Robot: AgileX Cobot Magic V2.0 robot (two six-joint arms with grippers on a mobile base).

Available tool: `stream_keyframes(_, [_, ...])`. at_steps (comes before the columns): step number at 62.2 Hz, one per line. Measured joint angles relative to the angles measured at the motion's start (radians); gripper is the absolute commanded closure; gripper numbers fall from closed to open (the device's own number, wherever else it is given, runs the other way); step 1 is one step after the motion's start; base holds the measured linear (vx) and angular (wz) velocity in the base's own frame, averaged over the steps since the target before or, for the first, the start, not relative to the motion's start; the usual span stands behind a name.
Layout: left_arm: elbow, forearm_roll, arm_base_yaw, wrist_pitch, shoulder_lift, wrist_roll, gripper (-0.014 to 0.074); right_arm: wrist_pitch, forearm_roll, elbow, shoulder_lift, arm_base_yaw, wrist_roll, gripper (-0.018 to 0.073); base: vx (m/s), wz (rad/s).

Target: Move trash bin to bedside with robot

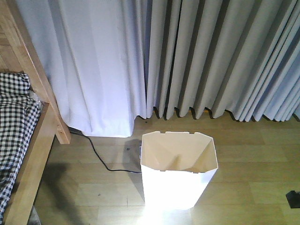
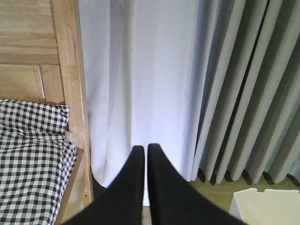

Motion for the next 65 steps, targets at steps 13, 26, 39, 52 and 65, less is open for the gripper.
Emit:
stream_keyframes(13, [0.000, 0.000, 0.000, 0.000, 0.000, 0.000, 0.0602, -0.001, -0.001, 0.000, 0.000, 0.000, 0.005, 0.0568, 0.00, 0.00])
stream_keyframes(26, [0.000, 0.000, 0.000, 0.000, 0.000, 0.000, 0.0602, -0.001, -0.001, 0.000, 0.000, 0.001, 0.005, 0.0568, 0.00, 0.00])
stream_keyframes(39, [0.000, 0.000, 0.000, 0.000, 0.000, 0.000, 0.0602, -0.006, -0.001, 0.000, 0.000, 0.001, 0.005, 0.0568, 0.00, 0.00])
stream_keyframes(52, [0.000, 0.000, 0.000, 0.000, 0.000, 0.000, 0.0602, -0.007, -0.001, 0.000, 0.000, 0.001, 0.005, 0.0568, 0.00, 0.00])
stream_keyframes(65, [0.000, 0.000, 0.000, 0.000, 0.000, 0.000, 0.0602, -0.007, -0.001, 0.000, 0.000, 0.001, 0.005, 0.0568, 0.00, 0.00])
